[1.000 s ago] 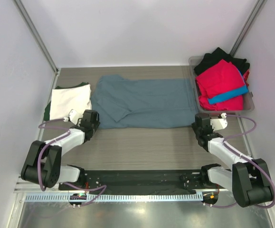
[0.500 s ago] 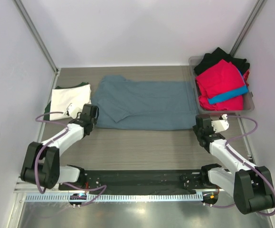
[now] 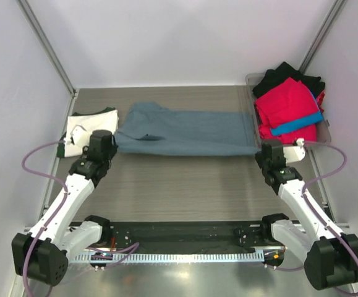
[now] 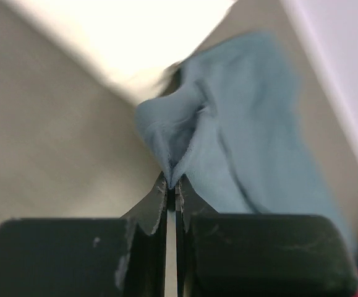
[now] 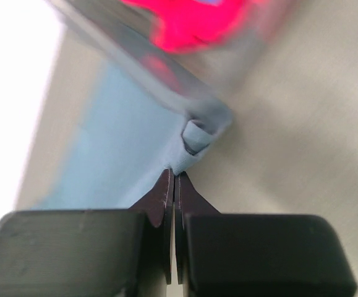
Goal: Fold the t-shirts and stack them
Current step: Reset both grippers
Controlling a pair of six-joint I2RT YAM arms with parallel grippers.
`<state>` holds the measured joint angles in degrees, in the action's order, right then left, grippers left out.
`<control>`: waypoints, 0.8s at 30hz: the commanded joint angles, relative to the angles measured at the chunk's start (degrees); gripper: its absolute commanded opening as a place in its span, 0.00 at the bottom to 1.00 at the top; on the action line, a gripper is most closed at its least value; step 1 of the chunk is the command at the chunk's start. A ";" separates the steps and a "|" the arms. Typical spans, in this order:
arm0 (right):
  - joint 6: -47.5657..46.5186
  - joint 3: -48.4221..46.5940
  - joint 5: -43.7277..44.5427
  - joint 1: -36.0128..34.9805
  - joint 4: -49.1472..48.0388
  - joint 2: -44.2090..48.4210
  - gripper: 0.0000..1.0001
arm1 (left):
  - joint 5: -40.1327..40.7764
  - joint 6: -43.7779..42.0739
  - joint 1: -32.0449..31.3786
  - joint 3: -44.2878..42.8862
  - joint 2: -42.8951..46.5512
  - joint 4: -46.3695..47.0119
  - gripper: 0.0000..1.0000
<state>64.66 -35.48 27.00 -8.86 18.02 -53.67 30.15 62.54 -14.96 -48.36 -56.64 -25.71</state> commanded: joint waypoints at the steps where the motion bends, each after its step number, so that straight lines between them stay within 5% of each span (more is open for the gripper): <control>1: 2.74 6.99 -1.51 0.34 4.39 3.11 0.01 | -0.61 0.82 0.37 9.56 1.44 -5.31 0.00; 8: 2.75 18.43 -1.69 0.34 9.92 16.82 0.01 | -1.67 2.14 0.37 21.11 17.78 -8.56 0.00; 14: 1.61 15.56 -1.95 0.25 11.07 16.85 0.01 | -4.83 3.11 0.37 21.30 16.50 -4.27 0.00; 21: 1.08 11.05 -2.31 0.25 12.21 10.34 0.01 | -7.22 -2.15 0.11 -7.22 0.59 -7.50 0.00; 24: 1.78 13.24 -2.13 0.34 11.77 11.74 0.01 | -4.50 -4.71 -0.07 -8.96 0.48 -8.91 0.00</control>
<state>66.15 -22.76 22.98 -8.88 29.82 -43.16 22.37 61.71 -15.05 -54.43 -57.80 -33.78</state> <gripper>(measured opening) 0.028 0.021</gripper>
